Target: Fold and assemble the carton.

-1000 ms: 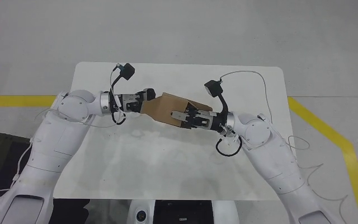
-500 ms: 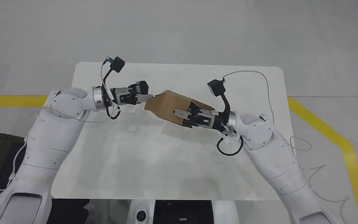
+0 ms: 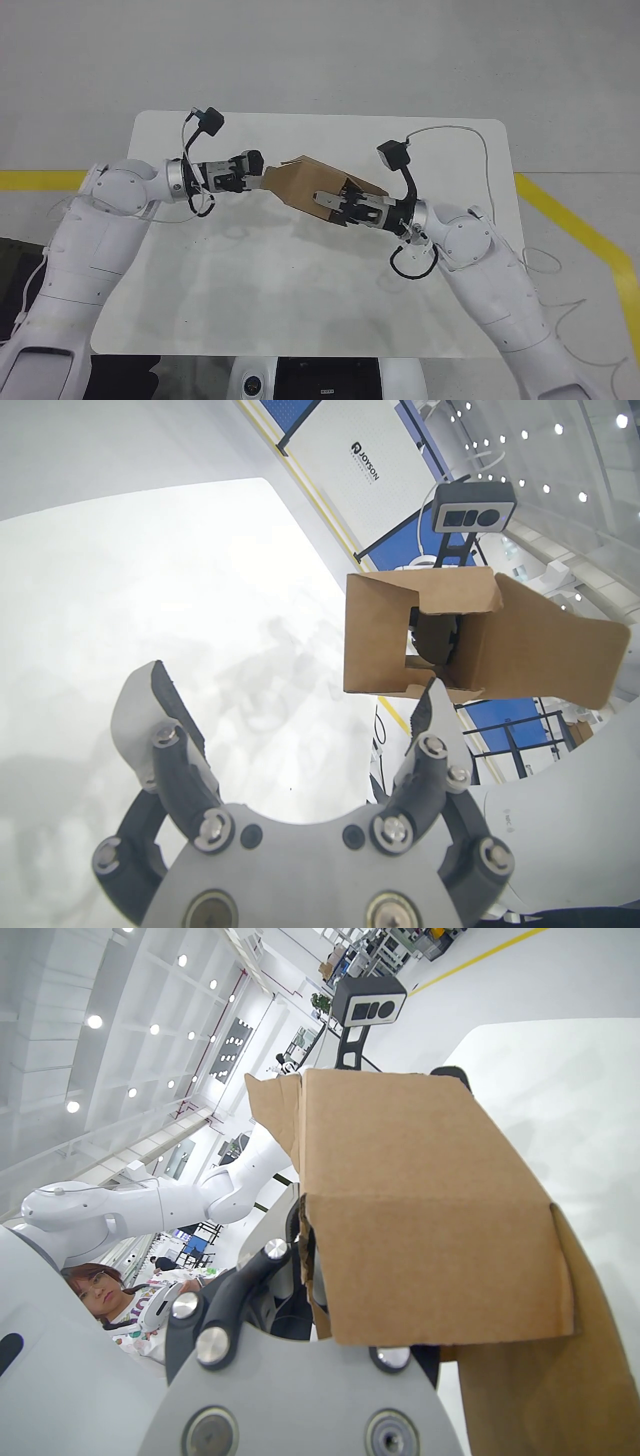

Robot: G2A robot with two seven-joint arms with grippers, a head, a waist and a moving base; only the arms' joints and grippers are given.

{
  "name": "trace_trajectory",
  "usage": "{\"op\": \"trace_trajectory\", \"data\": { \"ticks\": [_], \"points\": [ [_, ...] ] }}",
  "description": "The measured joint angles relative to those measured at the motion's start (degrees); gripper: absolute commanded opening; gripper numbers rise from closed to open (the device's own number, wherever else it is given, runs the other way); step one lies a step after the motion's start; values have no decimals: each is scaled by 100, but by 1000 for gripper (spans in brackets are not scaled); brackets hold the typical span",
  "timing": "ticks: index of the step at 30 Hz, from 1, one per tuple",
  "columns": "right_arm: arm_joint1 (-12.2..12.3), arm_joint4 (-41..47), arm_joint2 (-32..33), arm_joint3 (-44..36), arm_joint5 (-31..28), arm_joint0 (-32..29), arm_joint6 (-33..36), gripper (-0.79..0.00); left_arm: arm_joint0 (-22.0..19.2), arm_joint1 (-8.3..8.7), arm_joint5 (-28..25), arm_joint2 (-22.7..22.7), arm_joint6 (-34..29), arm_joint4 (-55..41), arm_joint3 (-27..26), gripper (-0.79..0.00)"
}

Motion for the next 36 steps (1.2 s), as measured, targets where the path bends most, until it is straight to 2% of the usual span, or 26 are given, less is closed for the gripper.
{"op": "trace_trajectory", "data": {
  "ticks": [20,31,36],
  "points": [
    [-60,2,-256,206,0,204,33,-785,-45,-16,-16,176,-48,2,-155,0],
    [48,-418,128,-18,340,-87,-88,-785,-70,62,-22,-176,173,56,133,0],
    [74,-673,142,-140,671,-132,-15,-785,-34,96,-41,-306,223,12,5,0]
  ]
}}
